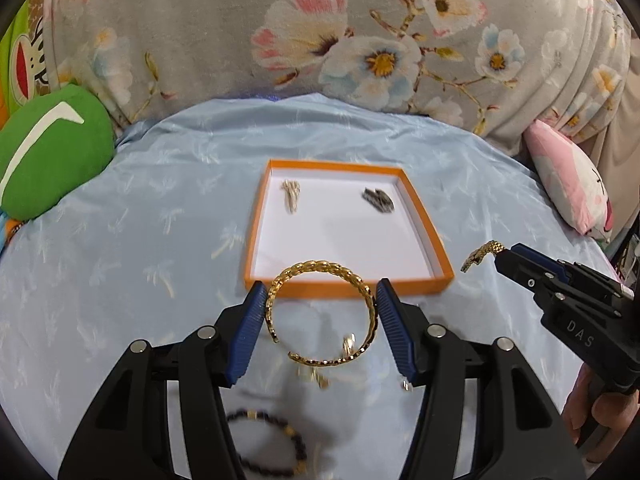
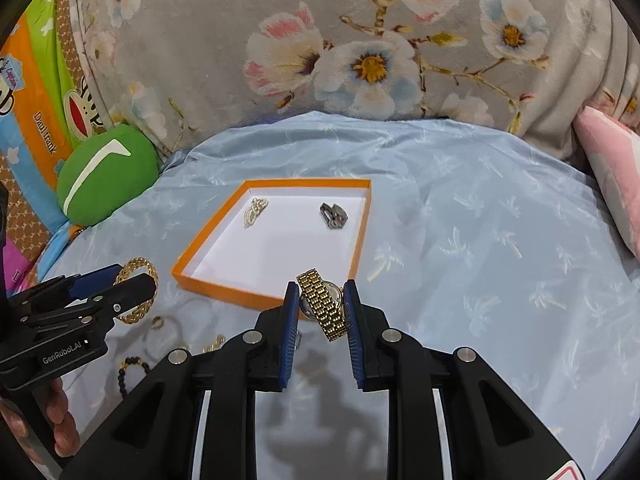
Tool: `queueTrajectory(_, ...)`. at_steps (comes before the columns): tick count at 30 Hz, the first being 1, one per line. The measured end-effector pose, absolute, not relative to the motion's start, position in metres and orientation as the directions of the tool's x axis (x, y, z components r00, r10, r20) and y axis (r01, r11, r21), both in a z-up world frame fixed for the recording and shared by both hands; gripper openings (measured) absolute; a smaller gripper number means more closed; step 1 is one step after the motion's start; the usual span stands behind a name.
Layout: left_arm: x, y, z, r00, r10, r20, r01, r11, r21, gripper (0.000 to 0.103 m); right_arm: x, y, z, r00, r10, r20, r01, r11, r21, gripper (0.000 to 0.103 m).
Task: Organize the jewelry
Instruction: 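Carry the gold bangle and gold watch into the orange box and open both tools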
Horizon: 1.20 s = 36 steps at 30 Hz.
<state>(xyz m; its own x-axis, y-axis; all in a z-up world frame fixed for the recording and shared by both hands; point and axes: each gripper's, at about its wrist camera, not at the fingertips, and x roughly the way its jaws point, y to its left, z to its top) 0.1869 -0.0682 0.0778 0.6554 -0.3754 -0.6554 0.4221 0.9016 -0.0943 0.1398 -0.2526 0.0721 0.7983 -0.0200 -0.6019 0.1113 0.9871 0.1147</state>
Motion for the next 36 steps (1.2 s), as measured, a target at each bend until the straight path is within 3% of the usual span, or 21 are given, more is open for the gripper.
queueTrajectory(7,0.243,-0.09,0.082,0.676,-0.359,-0.643,0.401,0.912,-0.086,0.055,0.198,-0.257,0.08,0.814,-0.012,-0.581,0.099,0.988,0.119,0.021)
queueTrajectory(16,0.302,-0.11,0.058,0.653,-0.331,-0.681,0.363,0.926,-0.102,0.055,0.249,-0.26,0.05,0.782,0.032,-0.623,0.083,0.985,0.154,0.021)
queueTrajectory(36,0.327,-0.12,0.004,0.584,-0.29,-0.759,0.334,0.937,-0.101,0.055,0.267,-0.262,0.003,0.715,0.049,-0.698,0.083,0.985,0.154,0.022)
